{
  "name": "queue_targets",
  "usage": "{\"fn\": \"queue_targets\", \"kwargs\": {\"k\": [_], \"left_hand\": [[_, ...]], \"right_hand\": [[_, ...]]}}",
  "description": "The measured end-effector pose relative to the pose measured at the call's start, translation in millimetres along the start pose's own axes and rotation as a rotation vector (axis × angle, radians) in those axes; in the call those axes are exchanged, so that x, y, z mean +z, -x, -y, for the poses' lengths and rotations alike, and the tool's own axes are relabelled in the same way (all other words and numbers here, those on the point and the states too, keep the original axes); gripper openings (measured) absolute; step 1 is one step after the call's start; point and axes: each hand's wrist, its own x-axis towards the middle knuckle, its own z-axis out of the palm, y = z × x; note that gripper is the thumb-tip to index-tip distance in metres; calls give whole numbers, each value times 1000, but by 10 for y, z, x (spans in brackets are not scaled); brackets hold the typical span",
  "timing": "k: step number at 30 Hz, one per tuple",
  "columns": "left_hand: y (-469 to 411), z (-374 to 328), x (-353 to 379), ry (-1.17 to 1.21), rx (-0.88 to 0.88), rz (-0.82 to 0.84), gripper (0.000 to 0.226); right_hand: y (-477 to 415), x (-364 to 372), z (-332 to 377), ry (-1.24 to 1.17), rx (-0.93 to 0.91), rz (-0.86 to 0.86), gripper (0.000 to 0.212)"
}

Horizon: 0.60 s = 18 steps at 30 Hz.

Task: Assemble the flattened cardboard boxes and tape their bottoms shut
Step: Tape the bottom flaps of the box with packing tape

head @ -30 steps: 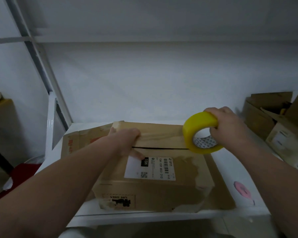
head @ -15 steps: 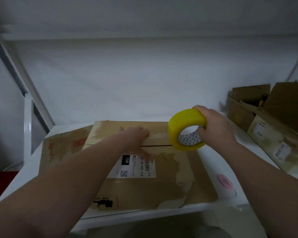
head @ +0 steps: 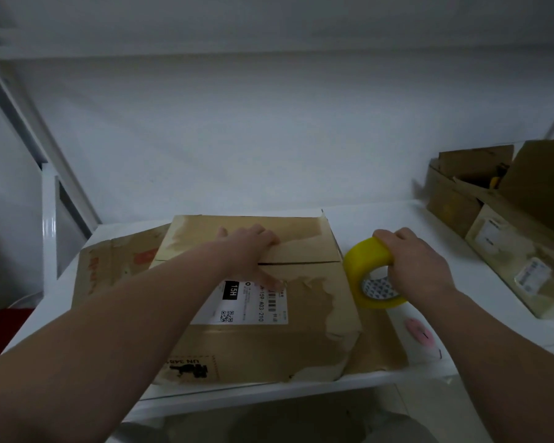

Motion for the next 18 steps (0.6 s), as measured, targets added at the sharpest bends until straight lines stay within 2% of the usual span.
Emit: {"fn": "queue_targets", "kwargs": {"k": [6,8,14,16,18], "left_hand": [[146,9,80,-11,-21,-28,95],[287,87,203,-9,-116,-45,104],[730,518,322,83,-603,-108,133],[780,503,342,100,-645,-100,134],[743,342,363,73,-593,-81,132]], "right_hand": [[71,55,124,-20,35,49,60],[97,48,159,-29,57,53,59],[170,53,230,6,109,27,53],[200,49,248,13,120,19,54],[225,30,273,23,132,13,54]]}}
